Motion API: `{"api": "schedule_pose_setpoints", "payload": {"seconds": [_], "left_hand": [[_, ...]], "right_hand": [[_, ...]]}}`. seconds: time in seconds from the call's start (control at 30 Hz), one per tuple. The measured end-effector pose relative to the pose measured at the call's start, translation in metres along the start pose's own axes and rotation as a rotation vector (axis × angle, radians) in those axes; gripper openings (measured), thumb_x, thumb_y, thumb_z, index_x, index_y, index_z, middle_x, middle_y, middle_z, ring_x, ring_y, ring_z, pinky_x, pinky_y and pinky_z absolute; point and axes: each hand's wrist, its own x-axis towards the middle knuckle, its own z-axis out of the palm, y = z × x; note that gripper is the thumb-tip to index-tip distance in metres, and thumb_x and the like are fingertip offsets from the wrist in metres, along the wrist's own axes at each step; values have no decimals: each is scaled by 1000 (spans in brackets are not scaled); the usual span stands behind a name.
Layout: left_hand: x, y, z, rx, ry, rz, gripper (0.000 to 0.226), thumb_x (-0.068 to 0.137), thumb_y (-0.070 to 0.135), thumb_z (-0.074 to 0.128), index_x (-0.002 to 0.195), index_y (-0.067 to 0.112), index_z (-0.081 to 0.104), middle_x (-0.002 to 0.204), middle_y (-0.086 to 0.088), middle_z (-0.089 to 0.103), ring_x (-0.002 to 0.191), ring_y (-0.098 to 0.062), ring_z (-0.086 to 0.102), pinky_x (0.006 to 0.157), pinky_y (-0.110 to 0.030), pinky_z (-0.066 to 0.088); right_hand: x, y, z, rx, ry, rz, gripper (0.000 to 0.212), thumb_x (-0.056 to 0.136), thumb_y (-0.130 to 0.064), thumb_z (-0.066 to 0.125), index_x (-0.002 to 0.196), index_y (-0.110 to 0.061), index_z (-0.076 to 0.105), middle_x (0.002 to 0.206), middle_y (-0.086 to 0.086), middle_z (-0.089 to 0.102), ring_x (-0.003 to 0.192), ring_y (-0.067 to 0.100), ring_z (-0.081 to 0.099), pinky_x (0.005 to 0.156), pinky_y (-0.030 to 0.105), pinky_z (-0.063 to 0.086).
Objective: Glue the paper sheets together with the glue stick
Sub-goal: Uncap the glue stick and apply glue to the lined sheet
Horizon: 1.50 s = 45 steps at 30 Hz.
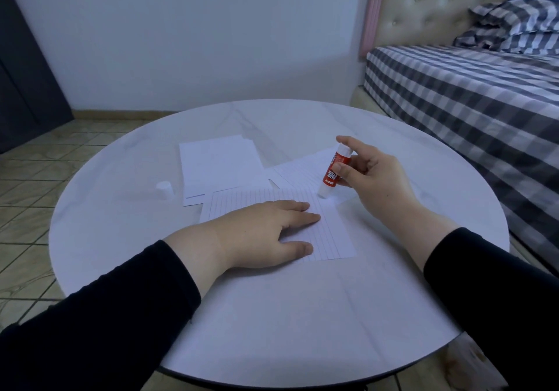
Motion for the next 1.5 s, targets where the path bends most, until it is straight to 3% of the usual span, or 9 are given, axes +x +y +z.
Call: {"api": "schedule_pose_setpoints", "payload": {"seconds": [0.33, 0.4, 0.53, 0.77, 0.83, 1.03, 1.13, 1.3, 1.5], "left_hand": [[0, -4, 2, -49, 15, 1, 54, 92, 58, 49, 143, 53, 31, 156, 29, 17, 144, 5, 12, 119, -27, 14], [0, -5, 3, -50, 17, 5, 54, 92, 58, 49, 143, 53, 31, 156, 29, 17, 144, 5, 12, 119, -27, 14], [2, -5, 4, -54, 21, 8, 54, 92, 58, 49, 143, 54, 31, 155, 29, 16, 143, 6, 12, 119, -28, 16], [0, -3, 2, -46, 33, 2, 57, 92, 57, 50, 145, 50, 32, 155, 28, 19, 143, 5, 15, 117, -23, 15], [0, -4, 2, -38, 39, -3, 60, 91, 57, 51, 146, 46, 31, 155, 27, 20, 143, 5, 16, 117, -21, 14], [1, -2, 2, -8, 37, -9, 61, 92, 56, 50, 148, 43, 30, 156, 25, 20, 143, 4, 16, 117, -21, 13], [0, -2, 2, -25, 36, -16, 61, 92, 56, 50, 148, 44, 30, 156, 26, 20, 143, 4, 15, 117, -21, 13], [0, -2, 1, -45, 36, -20, 60, 91, 55, 53, 147, 44, 32, 155, 27, 22, 142, 6, 16, 115, -17, 12], [-1, -1, 2, -41, 41, -27, 60, 91, 55, 52, 146, 45, 32, 154, 28, 22, 143, 5, 17, 118, -22, 13]], "right_hand": [[-9, -7, -7, -4, -41, -22, 40, 91, -2, 63, 127, -18, 58, 50, -19, 56, 71, 4, 67, 91, 37, 56], [-9, -9, -5, -30, -34, -15, 40, 91, -4, 63, 128, -20, 58, 55, -19, 60, 73, 4, 68, 91, 37, 56], [-3, -7, 1, -60, 16, -5, 42, 90, -12, 66, 127, -30, 59, 88, 1, 73, 87, 15, 72, 92, 40, 55], [-16, -10, -11, -73, -43, -40, 40, 90, -5, 64, 119, -33, 61, 69, -8, 68, 79, 11, 71, 90, 37, 56], [-20, -14, -15, -91, -64, -42, 41, 90, -5, 65, 117, -36, 61, 73, 0, 70, 81, 15, 72, 89, 36, 56], [-21, -16, -7, -125, -5, -20, 40, 90, -9, 65, 123, -31, 60, 80, -7, 72, 83, 12, 72, 91, 40, 55], [-26, -20, -11, -177, -67, -40, 40, 90, -7, 64, 122, -31, 61, 62, -17, 63, 77, 12, 70, 91, 41, 55], [-38, -30, -19, -199, -140, -43, 40, 90, -2, 64, 124, -22, 61, 52, -23, 57, 69, 1, 64, 91, 34, 55], [-41, -29, -16, -203, -108, -59, 43, 89, -7, 66, 120, -37, 61, 83, -9, 73, 88, 14, 70, 93, 41, 54]]}}
